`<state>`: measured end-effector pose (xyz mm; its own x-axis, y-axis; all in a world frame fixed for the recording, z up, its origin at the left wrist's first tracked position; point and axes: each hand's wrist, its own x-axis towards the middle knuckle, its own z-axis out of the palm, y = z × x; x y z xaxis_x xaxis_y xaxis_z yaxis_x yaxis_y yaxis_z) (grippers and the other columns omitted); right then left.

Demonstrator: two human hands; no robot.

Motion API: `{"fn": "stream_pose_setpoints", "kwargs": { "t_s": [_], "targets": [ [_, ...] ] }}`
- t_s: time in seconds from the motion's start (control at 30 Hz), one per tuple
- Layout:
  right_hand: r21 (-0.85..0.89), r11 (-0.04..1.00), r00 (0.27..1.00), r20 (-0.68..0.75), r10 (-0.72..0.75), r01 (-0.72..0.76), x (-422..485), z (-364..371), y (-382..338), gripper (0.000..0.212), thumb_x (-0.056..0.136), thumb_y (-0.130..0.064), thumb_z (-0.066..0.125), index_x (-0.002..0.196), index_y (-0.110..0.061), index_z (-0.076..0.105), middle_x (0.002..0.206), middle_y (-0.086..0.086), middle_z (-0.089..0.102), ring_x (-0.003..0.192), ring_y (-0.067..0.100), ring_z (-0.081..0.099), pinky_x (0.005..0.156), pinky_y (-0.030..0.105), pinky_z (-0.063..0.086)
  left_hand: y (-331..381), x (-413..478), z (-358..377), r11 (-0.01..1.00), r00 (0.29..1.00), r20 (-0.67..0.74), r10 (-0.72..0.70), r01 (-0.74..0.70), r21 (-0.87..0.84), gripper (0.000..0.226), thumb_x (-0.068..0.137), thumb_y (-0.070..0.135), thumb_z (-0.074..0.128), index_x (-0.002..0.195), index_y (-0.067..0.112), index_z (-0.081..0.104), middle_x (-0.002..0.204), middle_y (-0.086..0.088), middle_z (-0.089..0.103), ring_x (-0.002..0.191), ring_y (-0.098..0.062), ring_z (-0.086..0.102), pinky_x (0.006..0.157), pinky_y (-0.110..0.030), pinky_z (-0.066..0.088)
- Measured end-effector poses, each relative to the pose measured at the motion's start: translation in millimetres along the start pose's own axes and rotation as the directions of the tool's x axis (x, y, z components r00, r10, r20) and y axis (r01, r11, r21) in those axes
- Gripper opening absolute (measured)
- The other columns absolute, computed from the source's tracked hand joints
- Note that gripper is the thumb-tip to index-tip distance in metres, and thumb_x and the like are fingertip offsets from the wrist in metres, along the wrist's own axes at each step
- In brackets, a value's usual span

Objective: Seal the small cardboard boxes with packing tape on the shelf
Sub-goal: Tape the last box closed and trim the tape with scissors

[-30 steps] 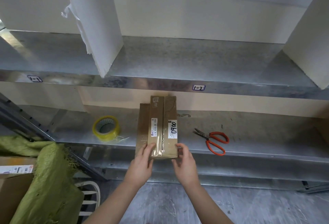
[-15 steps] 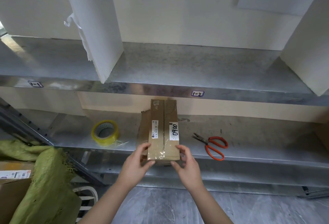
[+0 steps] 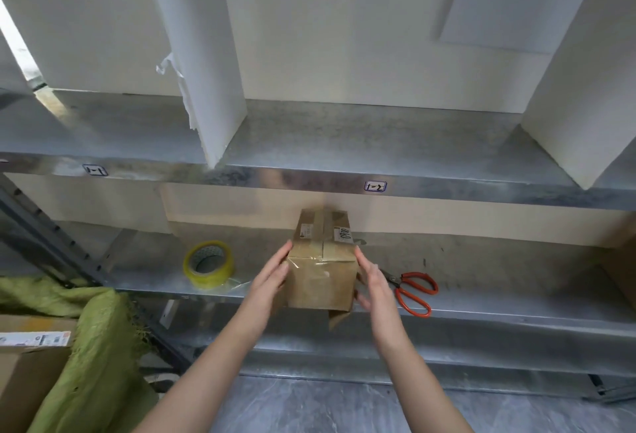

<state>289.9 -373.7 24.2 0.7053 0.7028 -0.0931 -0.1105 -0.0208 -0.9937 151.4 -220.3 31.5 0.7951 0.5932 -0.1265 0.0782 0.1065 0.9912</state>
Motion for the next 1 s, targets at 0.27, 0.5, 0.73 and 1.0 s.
{"fn": "stream_pose_setpoints", "kwargs": {
  "t_s": [0.27, 0.5, 0.73, 1.0],
  "targets": [
    [-0.038, 0.997, 0.996, -0.056, -0.076, 0.074, 7, -11, 10, 0.029, 0.095, -0.035, 0.054, 0.123, -0.031, 0.062, 0.122, -0.004, 0.068, 0.115, 0.014, 0.063, 0.1, 0.049, 0.05, -5, 3, -7, 0.989, 0.997, 0.023, 0.071, -0.074, 0.129, 0.038, 0.095, 0.034, 0.055, 0.132, 0.038, 0.056, 0.135, 0.013, 0.058, 0.129, -0.008, 0.05, 0.109, -0.04, 0.04],
    [-0.29, 0.944, 0.974, -0.113, -0.197, 0.158, 5, -12, 29, 0.022, 0.099, -0.035, 0.047, 0.117, -0.038, 0.059, 0.121, -0.013, 0.061, 0.117, 0.013, 0.058, 0.096, 0.049, 0.05, -14, 9, 7, 0.839, 0.979, -0.033, 0.201, -0.155, 0.522, 0.044, 0.089, 0.038, 0.065, 0.132, 0.04, 0.053, 0.133, 0.025, 0.05, 0.117, 0.017, 0.045, 0.097, -0.005, 0.037],
    [-0.275, 0.951, 0.984, -0.063, -0.165, 0.142, 4, -21, 35, 0.017, 0.091, -0.038, 0.06, 0.107, -0.042, 0.064, 0.119, -0.017, 0.062, 0.114, 0.009, 0.06, 0.096, 0.033, 0.051, -21, 11, 3, 0.901, 0.99, -0.081, 0.117, -0.071, 0.429, 0.034, 0.08, 0.039, 0.076, 0.109, 0.043, 0.059, 0.124, 0.029, 0.053, 0.111, 0.011, 0.051, 0.095, -0.018, 0.043],
    [-0.252, 0.964, 0.996, -0.006, 0.086, -0.084, -8, -20, 71, 0.031, 0.072, -0.014, 0.085, 0.094, -0.023, 0.064, 0.111, -0.002, 0.059, 0.102, 0.012, 0.063, 0.08, 0.016, 0.05, -51, 0, 10, 0.949, 0.982, 0.002, -0.191, 0.184, 0.257, 0.076, 0.075, 0.035, 0.081, 0.136, 0.04, 0.037, 0.133, 0.015, 0.05, 0.118, -0.007, 0.054, 0.1, -0.035, 0.048]
  ]
}}
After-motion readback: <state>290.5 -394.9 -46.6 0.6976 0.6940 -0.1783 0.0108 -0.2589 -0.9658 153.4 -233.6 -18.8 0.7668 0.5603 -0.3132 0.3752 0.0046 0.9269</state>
